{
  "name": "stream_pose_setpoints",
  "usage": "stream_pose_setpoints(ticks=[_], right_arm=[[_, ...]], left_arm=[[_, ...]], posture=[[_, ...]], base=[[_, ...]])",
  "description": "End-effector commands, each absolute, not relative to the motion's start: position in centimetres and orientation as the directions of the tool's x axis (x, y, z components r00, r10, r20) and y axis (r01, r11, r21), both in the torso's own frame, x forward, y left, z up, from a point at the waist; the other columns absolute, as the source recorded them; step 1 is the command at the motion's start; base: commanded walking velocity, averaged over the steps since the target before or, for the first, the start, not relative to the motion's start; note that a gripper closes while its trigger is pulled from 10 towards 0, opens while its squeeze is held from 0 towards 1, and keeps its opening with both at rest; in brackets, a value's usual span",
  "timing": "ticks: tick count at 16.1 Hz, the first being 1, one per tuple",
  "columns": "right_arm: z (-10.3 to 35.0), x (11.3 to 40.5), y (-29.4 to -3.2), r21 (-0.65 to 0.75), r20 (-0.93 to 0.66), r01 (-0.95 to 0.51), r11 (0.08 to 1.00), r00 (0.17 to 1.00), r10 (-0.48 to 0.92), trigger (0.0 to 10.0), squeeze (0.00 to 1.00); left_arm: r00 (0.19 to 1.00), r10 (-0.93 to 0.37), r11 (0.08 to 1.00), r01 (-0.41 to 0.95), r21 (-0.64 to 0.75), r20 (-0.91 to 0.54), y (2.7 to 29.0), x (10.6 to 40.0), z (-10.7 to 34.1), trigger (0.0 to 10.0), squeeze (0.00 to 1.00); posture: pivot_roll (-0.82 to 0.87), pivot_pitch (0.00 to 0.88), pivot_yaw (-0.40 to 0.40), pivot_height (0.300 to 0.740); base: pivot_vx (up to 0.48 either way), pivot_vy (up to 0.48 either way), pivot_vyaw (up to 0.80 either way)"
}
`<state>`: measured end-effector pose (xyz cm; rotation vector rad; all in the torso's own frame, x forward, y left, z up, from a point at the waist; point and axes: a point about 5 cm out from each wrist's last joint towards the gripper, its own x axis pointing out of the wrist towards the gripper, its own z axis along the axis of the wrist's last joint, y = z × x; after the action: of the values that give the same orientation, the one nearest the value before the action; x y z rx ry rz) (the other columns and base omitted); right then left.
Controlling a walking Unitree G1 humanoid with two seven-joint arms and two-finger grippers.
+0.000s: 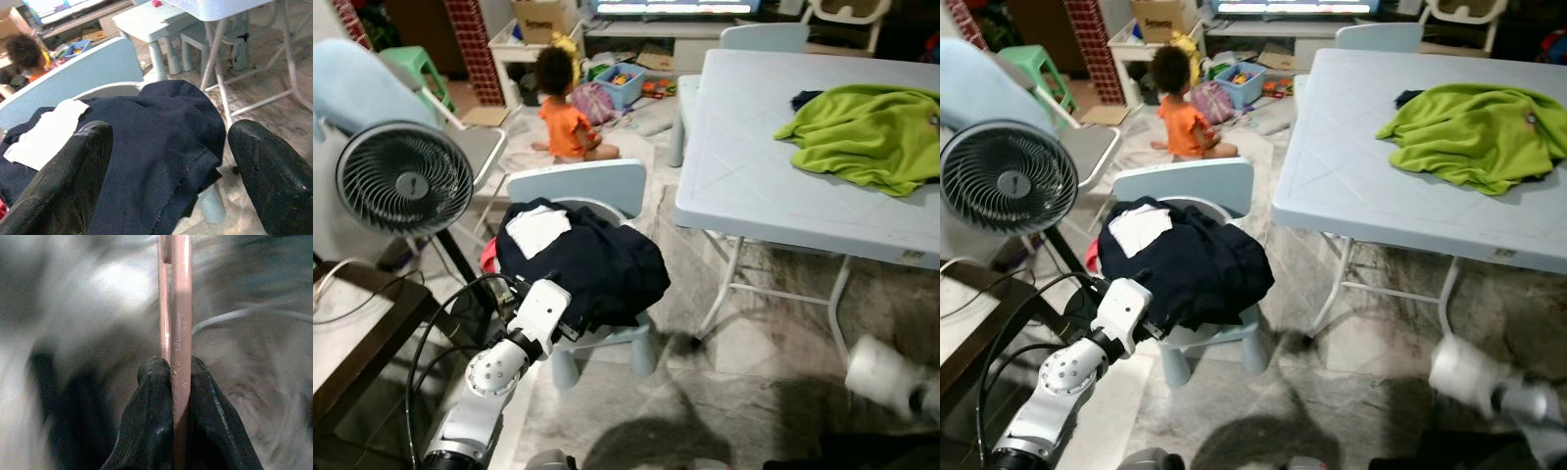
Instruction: Hang hanger
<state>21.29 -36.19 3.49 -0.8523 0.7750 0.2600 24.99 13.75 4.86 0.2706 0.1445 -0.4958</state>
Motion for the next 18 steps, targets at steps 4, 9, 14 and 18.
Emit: stream_pose_setpoints(ticks=[4,9,14,18], right_arm=[[5.2,23.3,-33.5,-0.564,-0.478,-0.278,0.777,0.878,-0.032,0.0,0.0],[1.8,21.5,-30.4,-0.424,-0.592,-0.305,0.853,0.806,-0.005,0.0,0.0],[-0.6,20.0,-26.8,-0.19,-0.643,-0.123,0.974,0.765,-0.029,0.0,0.0],[-0.7,19.7,-26.6,-0.141,-0.656,-0.019,0.99,0.751,-0.079,0.0,0.0]], left_arm=[[0.895,-0.39,0.88,0.431,0.201,-0.216,14.7,25.3,4.6,10.0,0.0],[0.893,-0.39,0.885,0.43,0.177,-0.223,14.3,25.6,4.5,10.0,0.0],[0.889,-0.396,0.887,0.435,0.153,-0.231,14.1,25.3,4.3,10.0,0.0],[0.872,-0.419,0.881,0.458,0.117,-0.254,13.8,25.2,4.1,10.0,0.0]], posture=[[-0.07,0.0,0.039,0.74],[-0.07,0.0,0.031,0.74],[-0.07,0.0,0.021,0.74],[-0.07,0.0,0.021,0.74]], base=[[0.0,0.0,0.0],[0.0,0.0,0.0],[0.0,0.0,0.0],[0.0,0.189,0.0]])
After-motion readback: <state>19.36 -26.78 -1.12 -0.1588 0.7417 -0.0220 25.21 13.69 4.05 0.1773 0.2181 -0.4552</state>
